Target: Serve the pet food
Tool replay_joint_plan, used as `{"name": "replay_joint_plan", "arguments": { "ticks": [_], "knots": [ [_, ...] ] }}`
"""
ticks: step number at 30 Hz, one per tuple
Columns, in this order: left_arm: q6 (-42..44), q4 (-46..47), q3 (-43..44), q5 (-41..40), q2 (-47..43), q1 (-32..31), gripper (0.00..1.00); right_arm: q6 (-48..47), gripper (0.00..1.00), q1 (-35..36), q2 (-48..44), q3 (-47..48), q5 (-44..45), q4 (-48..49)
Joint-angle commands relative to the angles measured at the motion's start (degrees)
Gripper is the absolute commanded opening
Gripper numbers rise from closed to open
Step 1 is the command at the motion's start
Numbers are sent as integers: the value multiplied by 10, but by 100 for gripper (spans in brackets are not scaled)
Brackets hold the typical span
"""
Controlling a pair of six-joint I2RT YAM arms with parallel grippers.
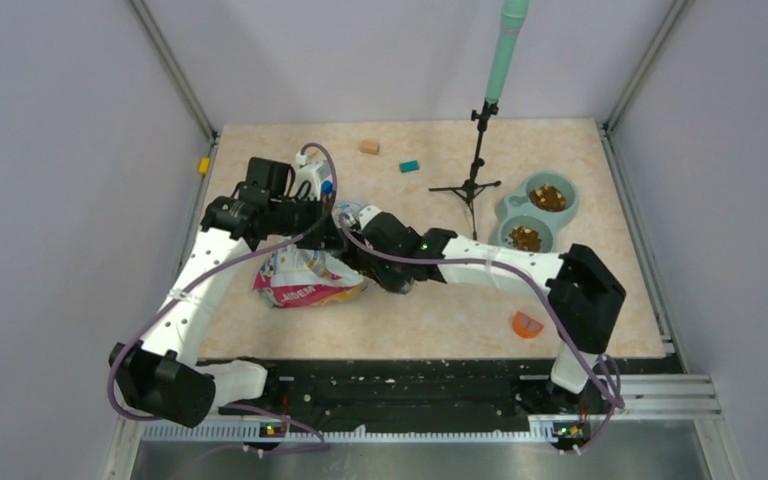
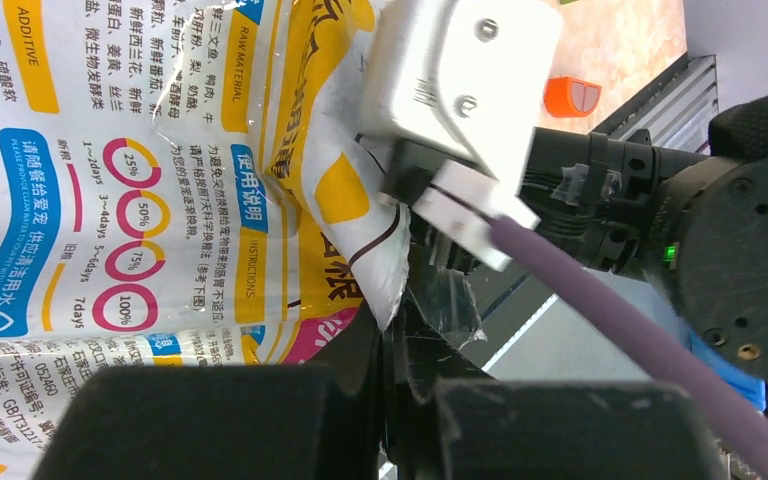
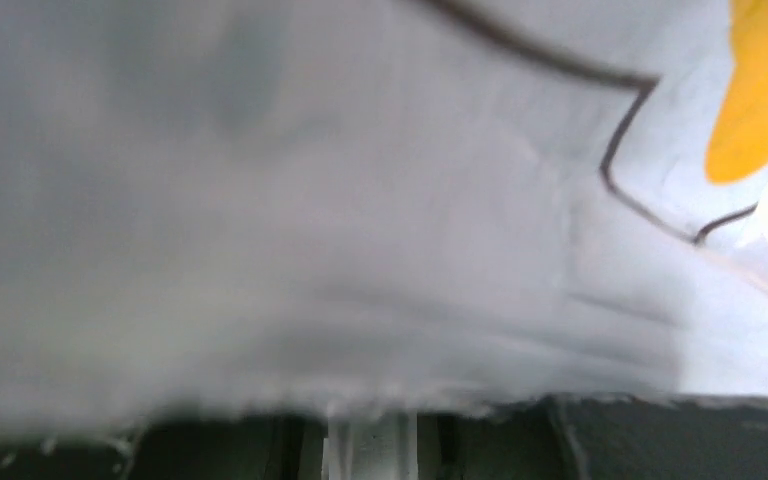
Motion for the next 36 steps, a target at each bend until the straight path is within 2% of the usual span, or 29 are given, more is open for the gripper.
{"name": "replay_joint_plan", "arguments": {
  "ticks": [1, 3, 5, 22, 36],
  "knots": [
    [-11, 38, 14, 66, -13, -4, 0, -65, 0, 3, -82, -98, 1, 243],
    [-10, 36, 17, 54, -9, -4, 0, -80, 0, 4, -115, -139, -13, 288],
    [-9, 34, 19, 42, -8, -3, 0, -91, 0, 4, -138, -158, -19, 292],
    [-18, 51, 35, 22, 10, -1, 0, -106, 0, 6, -312, -223, -11, 117],
    [-42, 77, 34, -8, 8, 0, 0, -88, 0, 12, -376, -239, -21, 33]
  ]
}}
